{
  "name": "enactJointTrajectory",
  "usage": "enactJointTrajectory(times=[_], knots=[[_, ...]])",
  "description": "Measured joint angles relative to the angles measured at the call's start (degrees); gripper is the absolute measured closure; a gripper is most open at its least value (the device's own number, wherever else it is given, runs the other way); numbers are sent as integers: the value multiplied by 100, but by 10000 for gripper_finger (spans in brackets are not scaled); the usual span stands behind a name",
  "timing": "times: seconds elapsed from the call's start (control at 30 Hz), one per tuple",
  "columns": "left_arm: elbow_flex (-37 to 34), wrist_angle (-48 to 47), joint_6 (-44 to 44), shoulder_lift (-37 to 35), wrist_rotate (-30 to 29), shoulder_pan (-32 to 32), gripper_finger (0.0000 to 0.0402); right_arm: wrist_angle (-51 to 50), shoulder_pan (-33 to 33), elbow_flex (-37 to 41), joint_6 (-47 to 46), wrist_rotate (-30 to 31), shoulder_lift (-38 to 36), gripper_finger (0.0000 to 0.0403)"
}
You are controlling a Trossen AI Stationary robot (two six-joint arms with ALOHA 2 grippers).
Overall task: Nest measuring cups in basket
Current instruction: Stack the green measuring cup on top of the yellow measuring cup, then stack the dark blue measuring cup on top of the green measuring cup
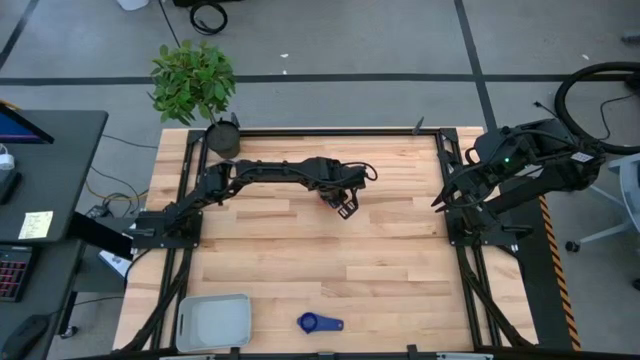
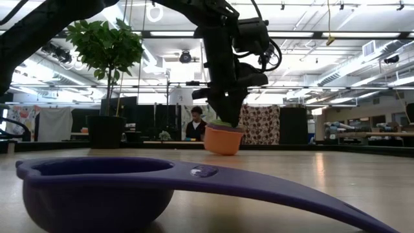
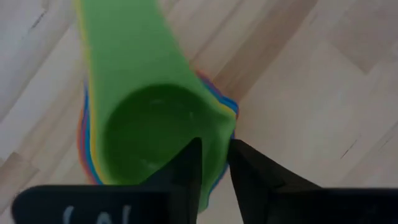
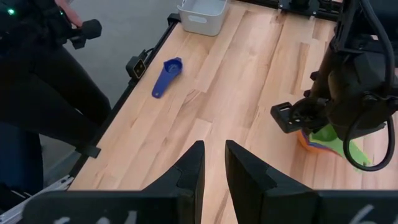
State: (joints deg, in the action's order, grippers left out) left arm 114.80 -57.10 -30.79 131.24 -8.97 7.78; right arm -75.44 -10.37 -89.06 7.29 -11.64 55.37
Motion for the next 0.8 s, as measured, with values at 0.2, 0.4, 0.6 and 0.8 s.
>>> enactJointTrajectory(times=[0.2,0.4,0.6,0.8], knots=[[137,-87,43,-15,26,26,305,3,0,0,0,0,0,335],[445,-266,70,-28,28,97,305,39,-1,0,0,0,0,335],[1038,-1111,424,-38,794,205,304,42,0,0,0,2,0,335],[1855,-2313,716,-50,1809,210,304,39,0,0,-183,4,0,335]])
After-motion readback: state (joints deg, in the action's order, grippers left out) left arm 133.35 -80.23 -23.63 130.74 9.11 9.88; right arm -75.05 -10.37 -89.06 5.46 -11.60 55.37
